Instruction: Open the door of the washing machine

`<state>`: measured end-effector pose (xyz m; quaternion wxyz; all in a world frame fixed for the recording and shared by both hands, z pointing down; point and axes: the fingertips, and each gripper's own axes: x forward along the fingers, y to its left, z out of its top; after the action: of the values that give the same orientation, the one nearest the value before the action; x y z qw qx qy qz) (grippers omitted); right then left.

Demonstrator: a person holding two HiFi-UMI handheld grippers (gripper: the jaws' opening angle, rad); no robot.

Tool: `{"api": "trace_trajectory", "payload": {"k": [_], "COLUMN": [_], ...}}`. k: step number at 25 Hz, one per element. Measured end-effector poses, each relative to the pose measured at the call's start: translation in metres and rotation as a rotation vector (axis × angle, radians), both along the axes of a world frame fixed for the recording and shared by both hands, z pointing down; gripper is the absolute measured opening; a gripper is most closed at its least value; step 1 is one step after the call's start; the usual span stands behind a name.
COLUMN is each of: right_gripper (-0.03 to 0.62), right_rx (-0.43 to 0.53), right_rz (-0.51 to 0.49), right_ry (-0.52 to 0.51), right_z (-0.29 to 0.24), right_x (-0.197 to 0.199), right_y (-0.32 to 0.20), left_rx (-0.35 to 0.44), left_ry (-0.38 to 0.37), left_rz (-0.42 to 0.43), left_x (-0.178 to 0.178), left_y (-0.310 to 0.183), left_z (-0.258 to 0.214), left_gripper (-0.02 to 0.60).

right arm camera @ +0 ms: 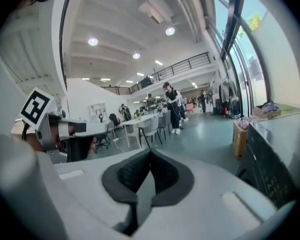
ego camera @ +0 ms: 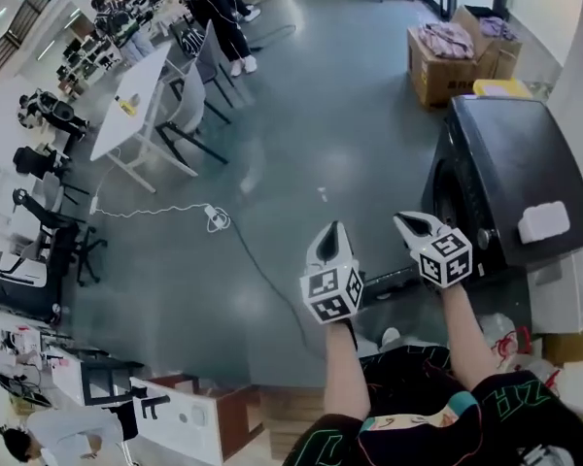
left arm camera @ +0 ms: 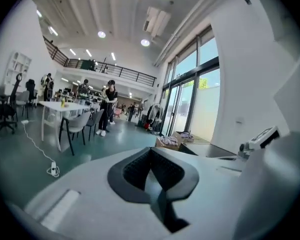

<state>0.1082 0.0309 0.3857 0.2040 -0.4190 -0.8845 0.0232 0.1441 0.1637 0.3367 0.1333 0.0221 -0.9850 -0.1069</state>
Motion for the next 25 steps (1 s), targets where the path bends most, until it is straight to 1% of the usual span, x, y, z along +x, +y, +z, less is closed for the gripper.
{"api": "trace_trajectory", "payload": {"k": [2, 3, 6, 8, 10, 12, 15, 18, 22, 25], "right_gripper": [0.003, 0.003, 0.003, 0.003, 0.003, 0.003, 0.003, 0.003, 0.003, 0.003], "right_rx": [-0.053, -0.067, -0.081, -0.087, -0.092, -0.092, -0.079, -0.098, -0.105, -0.083], "right_rz": [0.025, 0.036, 0.086, 0.133, 0.181, 0.217, 0.245, 0.259, 0.24, 0.243], "right_ry": [-0.074, -0.116, -0.234, -0.291, -0.334, -0.373, -0.41, -0.426, -0.472, -0.452], "right_z": [-0.037, -0.055, -0.099, -0.121, -0.136, -0.146, -0.156, -0.168, -0.182, -0.168], "right_x": [-0.01, -0.015, -0.028, -0.035, -0.04, -0.043, -0.048, -0.051, -0.053, -0.053], "right_y": [-0.005, -0.007, -0.017, -0.029, -0.043, -0.055, -0.064, -0.071, -0.069, -0.067], "left_rx": [-0.076, -0.099, -0.121, -0.171, -0.241, -0.289, -0.305, -0.312, -0.272, -0.264], "left_ry": [-0.041, -0.068, -0.155, -0.202, -0.25, -0.286, -0.308, -0.31, -0.341, -0.333], "left_rz": [-0.005, -0.006, -0.029, -0.07, -0.105, -0.118, -0.103, -0.101, -0.103, -0.085], "left_x": [-0.006, -0.008, -0.013, -0.016, -0.017, -0.02, -0.028, -0.034, -0.044, -0.047], "left_y": [-0.005, -0.005, -0.001, 0.004, 0.008, 0.007, 0.002, -0.002, -0.003, -0.007], "left_z": [-0.026, -0.039, -0.076, -0.095, -0.109, -0.119, -0.128, -0.131, -0.142, -0.136], "left_gripper": [0.011, 0.011, 0.011, 0.011, 0.011, 0.011, 0.011, 0.011, 0.011, 0.011]}}
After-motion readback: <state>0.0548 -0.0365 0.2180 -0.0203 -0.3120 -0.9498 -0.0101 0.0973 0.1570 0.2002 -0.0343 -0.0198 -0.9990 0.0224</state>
